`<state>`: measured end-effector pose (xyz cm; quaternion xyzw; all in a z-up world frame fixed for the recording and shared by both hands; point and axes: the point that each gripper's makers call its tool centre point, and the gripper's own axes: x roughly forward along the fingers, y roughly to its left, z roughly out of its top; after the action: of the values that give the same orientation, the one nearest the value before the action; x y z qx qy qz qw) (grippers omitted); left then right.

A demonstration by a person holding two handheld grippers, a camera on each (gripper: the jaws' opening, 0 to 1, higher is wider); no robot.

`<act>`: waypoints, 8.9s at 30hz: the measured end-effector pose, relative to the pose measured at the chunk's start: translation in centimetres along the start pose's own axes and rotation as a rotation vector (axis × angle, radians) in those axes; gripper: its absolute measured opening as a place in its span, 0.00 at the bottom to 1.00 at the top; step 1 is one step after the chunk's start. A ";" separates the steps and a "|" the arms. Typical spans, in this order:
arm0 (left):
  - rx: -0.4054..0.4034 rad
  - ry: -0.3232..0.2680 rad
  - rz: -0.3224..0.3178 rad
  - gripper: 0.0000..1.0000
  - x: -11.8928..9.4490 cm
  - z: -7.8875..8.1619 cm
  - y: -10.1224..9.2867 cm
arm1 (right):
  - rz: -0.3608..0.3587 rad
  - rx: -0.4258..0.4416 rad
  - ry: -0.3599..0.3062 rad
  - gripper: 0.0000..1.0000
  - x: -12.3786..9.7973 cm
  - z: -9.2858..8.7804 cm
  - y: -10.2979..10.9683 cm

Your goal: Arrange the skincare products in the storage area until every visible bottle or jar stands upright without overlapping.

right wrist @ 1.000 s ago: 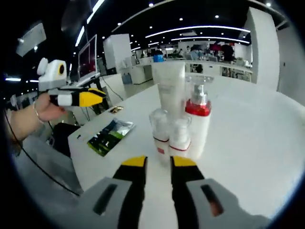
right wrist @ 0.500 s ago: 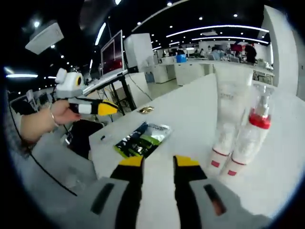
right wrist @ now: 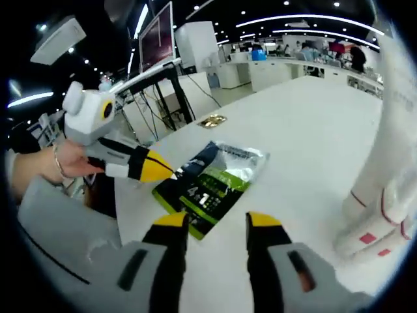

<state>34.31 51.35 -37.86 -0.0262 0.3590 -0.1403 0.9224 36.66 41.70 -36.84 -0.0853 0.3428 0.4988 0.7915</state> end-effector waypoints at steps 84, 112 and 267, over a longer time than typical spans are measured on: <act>-0.664 -0.355 -0.500 0.08 -3.5 5.3 -6.0 | 0.193 0.150 -0.413 0.00 -7.8 10.3 3.8; -0.563 -0.322 -0.406 0.01 -4.2 7.0 -4.9 | 0.180 0.247 -0.385 0.01 -8.7 7.4 2.9; -0.553 0.022 -0.079 0.01 9.1 6.6 -5.8 | -0.380 -0.192 0.083 0.02 -3.5 -3.6 -6.6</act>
<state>43.70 42.91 -38.04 -0.2892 0.3923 -0.0731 0.8701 39.64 34.21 -38.73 -0.2438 0.3036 0.3670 0.8448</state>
